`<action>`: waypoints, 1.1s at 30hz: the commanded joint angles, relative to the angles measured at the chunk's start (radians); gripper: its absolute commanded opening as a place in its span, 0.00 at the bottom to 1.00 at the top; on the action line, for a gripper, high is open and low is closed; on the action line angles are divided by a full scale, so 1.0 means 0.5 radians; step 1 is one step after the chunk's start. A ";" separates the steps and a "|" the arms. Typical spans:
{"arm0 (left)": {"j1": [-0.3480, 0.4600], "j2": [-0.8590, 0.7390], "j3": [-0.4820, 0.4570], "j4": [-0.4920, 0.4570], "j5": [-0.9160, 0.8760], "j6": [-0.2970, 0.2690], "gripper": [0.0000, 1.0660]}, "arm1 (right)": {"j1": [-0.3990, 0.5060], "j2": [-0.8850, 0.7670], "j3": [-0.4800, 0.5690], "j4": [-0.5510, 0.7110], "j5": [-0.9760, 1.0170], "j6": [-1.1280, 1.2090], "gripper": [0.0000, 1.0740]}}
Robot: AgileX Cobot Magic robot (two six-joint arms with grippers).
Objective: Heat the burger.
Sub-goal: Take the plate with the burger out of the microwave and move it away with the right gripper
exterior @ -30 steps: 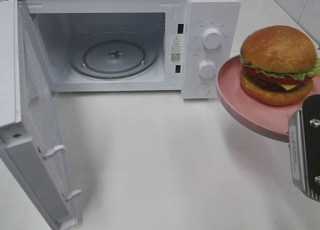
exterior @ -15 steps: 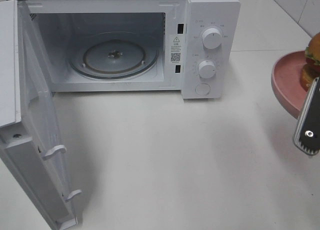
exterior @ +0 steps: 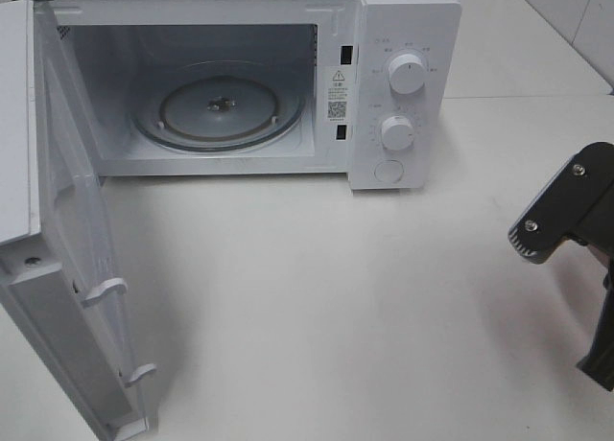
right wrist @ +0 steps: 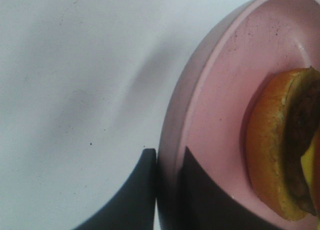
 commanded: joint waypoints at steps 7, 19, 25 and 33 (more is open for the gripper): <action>0.002 -0.038 0.008 0.002 -0.010 -0.002 0.94 | 0.000 0.436 -0.164 -0.142 0.270 0.694 0.00; 0.002 -0.038 0.008 0.002 -0.010 -0.002 0.94 | 0.000 0.758 -0.336 -0.128 0.270 0.824 0.00; 0.002 -0.038 0.008 0.002 -0.010 -0.002 0.94 | -0.034 0.894 -0.350 -0.132 0.232 0.900 0.00; 0.002 -0.038 0.008 0.002 -0.010 -0.002 0.94 | -0.224 0.900 -0.348 -0.138 0.110 0.936 0.00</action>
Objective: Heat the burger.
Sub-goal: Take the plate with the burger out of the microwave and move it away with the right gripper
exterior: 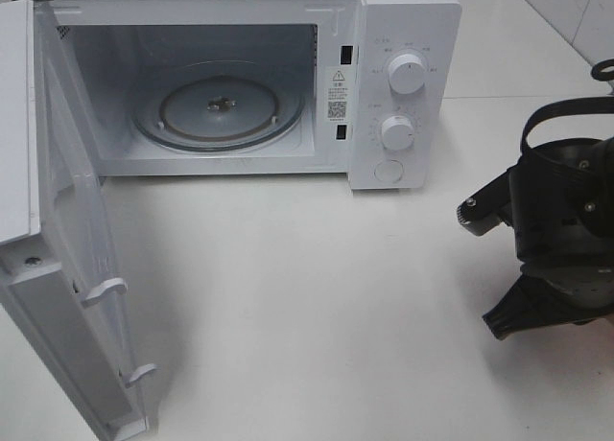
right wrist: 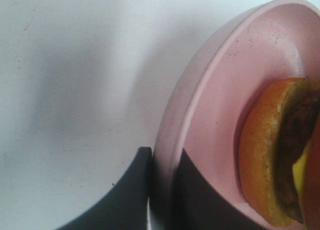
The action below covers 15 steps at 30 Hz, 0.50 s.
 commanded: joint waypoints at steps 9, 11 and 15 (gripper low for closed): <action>0.002 -0.038 0.008 0.002 -0.010 -0.002 0.94 | -0.158 0.000 -0.010 -0.204 0.086 0.100 0.01; 0.002 -0.038 0.008 0.002 -0.010 -0.002 0.94 | -0.180 0.000 -0.010 -0.228 0.070 0.140 0.01; 0.002 -0.038 0.008 0.002 -0.010 -0.002 0.94 | -0.180 0.052 -0.010 -0.258 0.032 0.166 0.01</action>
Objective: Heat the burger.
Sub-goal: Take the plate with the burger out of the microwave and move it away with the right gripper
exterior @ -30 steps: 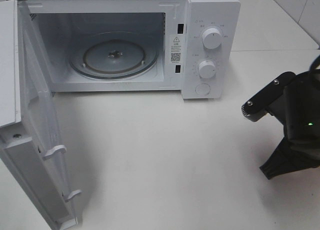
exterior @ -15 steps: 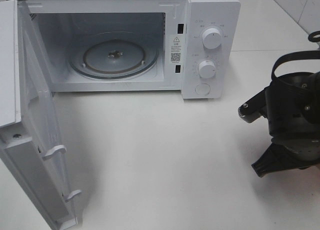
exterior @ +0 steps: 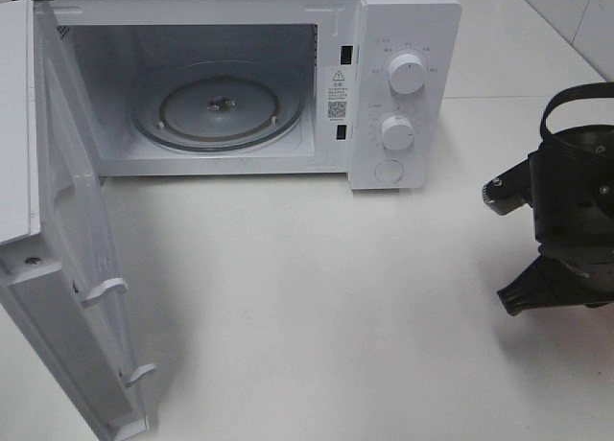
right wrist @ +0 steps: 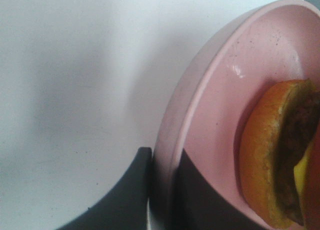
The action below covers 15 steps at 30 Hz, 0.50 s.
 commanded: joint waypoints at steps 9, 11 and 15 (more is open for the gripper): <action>0.002 -0.038 0.008 0.002 -0.010 -0.002 0.94 | -0.010 0.292 -0.008 -0.136 -0.040 0.202 0.03; 0.002 -0.038 0.008 0.002 -0.010 -0.002 0.94 | -0.010 0.326 -0.008 -0.142 -0.076 0.226 0.03; 0.002 -0.038 0.008 0.002 -0.010 -0.002 0.94 | -0.010 0.402 -0.008 -0.182 -0.092 0.290 0.03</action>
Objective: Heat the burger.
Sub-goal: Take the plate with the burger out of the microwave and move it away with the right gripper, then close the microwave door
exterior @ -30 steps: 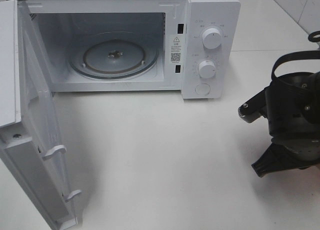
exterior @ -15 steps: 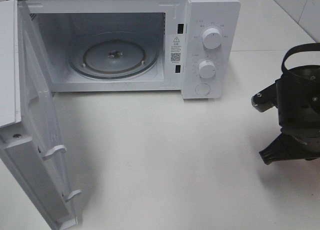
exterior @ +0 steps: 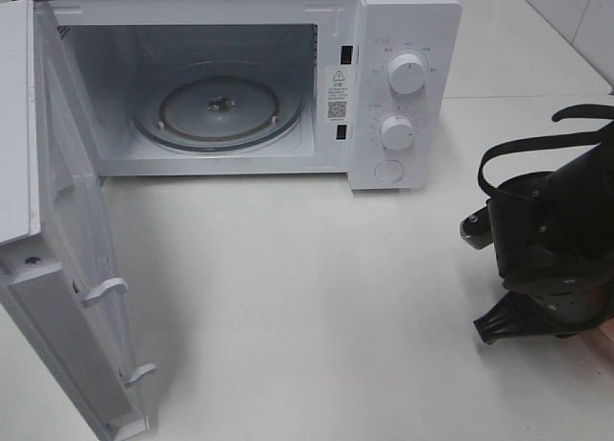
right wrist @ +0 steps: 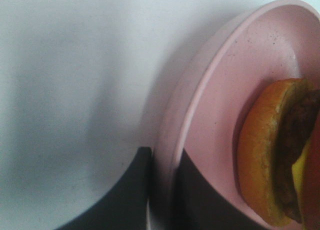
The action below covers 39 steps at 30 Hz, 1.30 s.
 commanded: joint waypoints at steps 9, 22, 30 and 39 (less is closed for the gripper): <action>0.002 -0.038 0.008 0.002 -0.010 -0.002 0.94 | -0.010 0.120 -0.004 -0.178 0.120 0.136 0.07; 0.002 -0.038 0.008 0.002 -0.010 -0.002 0.94 | -0.002 -0.056 -0.004 0.058 0.118 0.000 0.45; 0.002 -0.038 0.008 0.002 -0.010 -0.002 0.94 | -0.002 -0.408 -0.004 0.406 0.084 -0.442 0.52; 0.002 -0.038 0.008 0.002 -0.010 -0.002 0.94 | -0.002 -0.936 -0.004 0.744 0.076 -0.824 0.52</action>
